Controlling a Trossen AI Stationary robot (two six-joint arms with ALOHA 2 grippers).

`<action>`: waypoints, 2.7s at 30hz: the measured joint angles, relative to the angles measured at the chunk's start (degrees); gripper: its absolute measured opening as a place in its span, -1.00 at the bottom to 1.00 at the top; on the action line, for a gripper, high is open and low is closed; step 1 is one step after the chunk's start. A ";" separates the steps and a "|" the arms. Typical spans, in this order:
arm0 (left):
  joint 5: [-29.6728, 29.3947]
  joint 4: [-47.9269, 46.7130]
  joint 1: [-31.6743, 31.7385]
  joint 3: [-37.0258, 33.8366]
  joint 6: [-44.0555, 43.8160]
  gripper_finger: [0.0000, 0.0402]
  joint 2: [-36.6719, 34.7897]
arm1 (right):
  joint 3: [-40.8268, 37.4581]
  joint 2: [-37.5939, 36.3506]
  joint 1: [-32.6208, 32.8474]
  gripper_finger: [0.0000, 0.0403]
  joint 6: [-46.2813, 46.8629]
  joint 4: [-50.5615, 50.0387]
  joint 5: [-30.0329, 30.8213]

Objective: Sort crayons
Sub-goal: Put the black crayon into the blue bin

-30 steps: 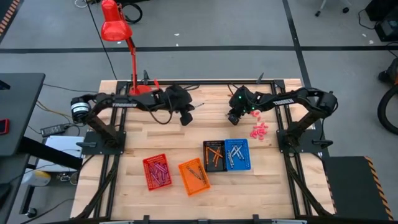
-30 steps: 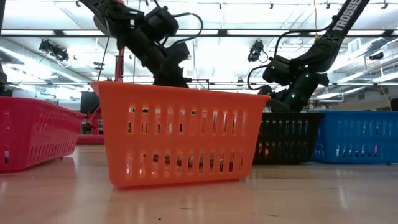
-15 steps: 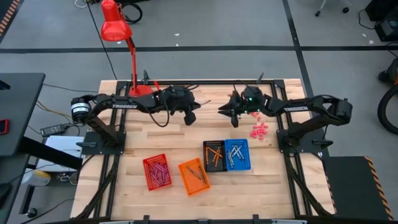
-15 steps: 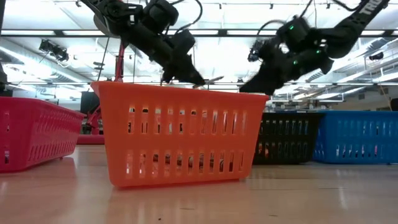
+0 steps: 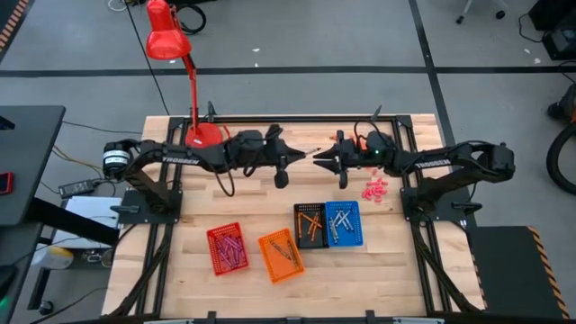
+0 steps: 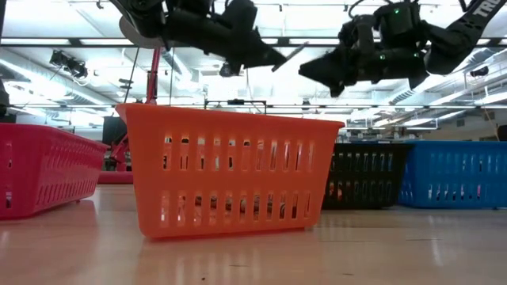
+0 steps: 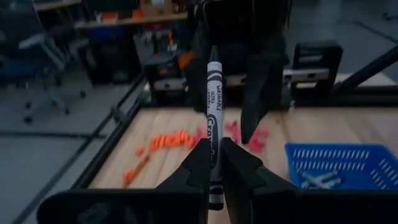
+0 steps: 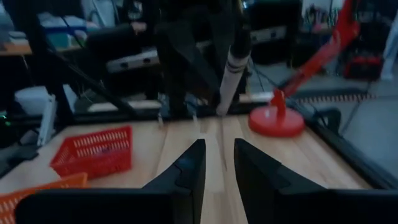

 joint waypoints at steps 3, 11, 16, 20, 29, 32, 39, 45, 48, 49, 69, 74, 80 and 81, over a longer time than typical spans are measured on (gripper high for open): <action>0.06 2.62 -0.81 0.00 0.18 -0.85 0.00 | 0.00 0.00 1.57 -0.56 -0.55 3.25 1.93; 0.04 4.88 -1.78 0.00 0.18 -0.85 0.00 | 0.00 -0.04 5.41 -0.56 -4.12 8.48 7.84; 0.06 4.98 -1.91 0.00 0.12 -0.85 0.00 | 0.00 -0.04 6.09 -0.56 -4.75 12.34 9.13; 0.04 5.25 -2.36 0.02 0.14 -0.85 0.00 | 0.00 -0.04 6.07 -0.56 -4.84 13.92 9.13; 0.19 8.26 -3.03 0.02 -0.09 -0.85 0.14 | 0.02 -0.04 6.12 -0.56 -4.83 16.51 7.03; 0.19 9.36 -3.14 0.07 0.12 -0.85 0.53 | 0.02 -0.04 6.12 -0.56 -4.83 16.84 5.96; 0.24 13.95 -3.18 0.08 0.63 -0.85 2.65 | 0.07 0.04 6.64 -0.56 -4.42 19.14 5.70; 0.28 16.69 -3.18 0.03 1.15 -0.85 3.69 | 0.07 0.11 7.12 -0.56 -5.25 19.23 6.26; 0.11 17.94 -3.39 0.08 1.36 -0.85 4.25 | 0.09 0.09 7.13 -0.59 -5.29 19.62 7.26; -0.08 17.69 -3.44 0.08 1.36 -0.85 4.39 | 0.09 0.09 7.14 -0.61 -5.28 19.36 7.46; -0.12 15.46 -3.00 0.04 2.67 -0.50 4.83 | 0.07 0.13 7.10 -0.80 -4.84 16.56 9.22; -0.11 12.94 -2.37 0.04 2.67 -0.27 3.33 | 0.07 0.13 7.08 -0.80 -4.83 15.24 9.28; 0.00 4.42 -1.29 0.03 0.65 -0.20 0.90 | 0.07 0.13 7.01 -0.80 -4.26 12.84 9.24; -0.03 2.81 -1.21 0.04 0.24 -0.20 0.43 | 0.07 0.13 6.91 -0.80 -3.78 11.86 9.09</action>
